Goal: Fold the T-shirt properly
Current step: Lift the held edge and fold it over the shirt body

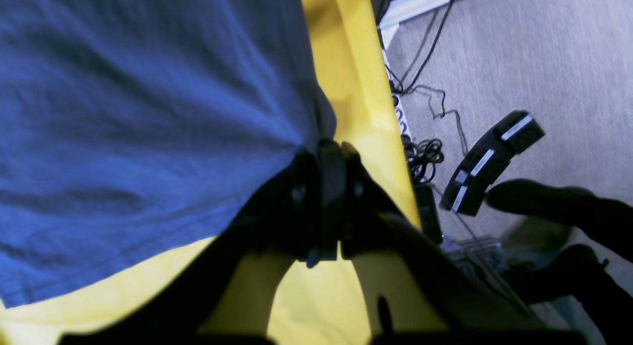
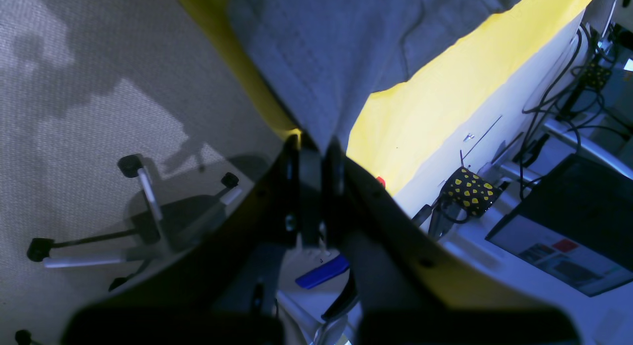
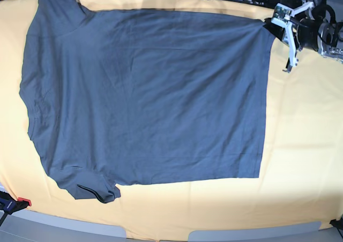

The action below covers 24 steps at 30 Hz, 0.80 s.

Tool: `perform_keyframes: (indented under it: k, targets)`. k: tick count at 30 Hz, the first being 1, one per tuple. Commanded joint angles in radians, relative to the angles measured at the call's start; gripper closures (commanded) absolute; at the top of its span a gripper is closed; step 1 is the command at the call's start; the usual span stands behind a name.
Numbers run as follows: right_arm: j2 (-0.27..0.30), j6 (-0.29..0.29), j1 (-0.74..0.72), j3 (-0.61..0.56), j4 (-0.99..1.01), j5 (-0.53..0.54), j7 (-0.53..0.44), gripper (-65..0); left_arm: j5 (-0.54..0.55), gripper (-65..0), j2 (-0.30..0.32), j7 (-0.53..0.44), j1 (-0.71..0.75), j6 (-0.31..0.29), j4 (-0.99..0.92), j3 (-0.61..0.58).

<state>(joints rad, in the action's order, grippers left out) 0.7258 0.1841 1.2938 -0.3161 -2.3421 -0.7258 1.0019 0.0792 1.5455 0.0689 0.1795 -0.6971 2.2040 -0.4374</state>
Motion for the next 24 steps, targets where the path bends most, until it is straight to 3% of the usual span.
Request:
perform_keyframes:
  k: [1,4,8,13,15,19,24]
  targets:
    - [0.006,0.011,0.015,0.007,-0.014,-0.034,-0.009,0.0,0.006,0.0,0.008,0.000,-0.009,-0.001,0.006,0.010]
    - [0.007,0.060,0.015,0.037,-0.014,-0.126,-0.018,0.0,-0.011,0.0,0.008,0.046,-0.014,-0.001,0.006,0.010]
    - [0.036,0.084,0.015,0.156,-0.014,-0.143,-0.024,0.0,0.004,0.0,0.008,0.052,-0.048,-0.001,0.014,0.010]
    - [0.053,0.089,0.015,0.344,-0.014,-0.137,-0.149,0.0,0.011,0.0,0.008,0.053,-0.149,-0.001,0.041,0.010]
    - [0.054,0.070,0.015,0.404,-0.014,-0.071,-0.211,0.0,0.021,0.0,0.008,0.058,-0.183,-0.001,0.040,0.010]
    - [0.089,-0.035,-0.068,0.481,-0.014,0.170,-0.298,0.0,0.006,0.0,-0.011,0.071,-0.213,-0.001,0.019,0.010]
    - [0.111,-0.143,-0.248,0.489,-0.014,0.416,-0.421,0.0,-0.059,0.0,-0.076,0.084,-0.213,0.076,-0.049,0.010]
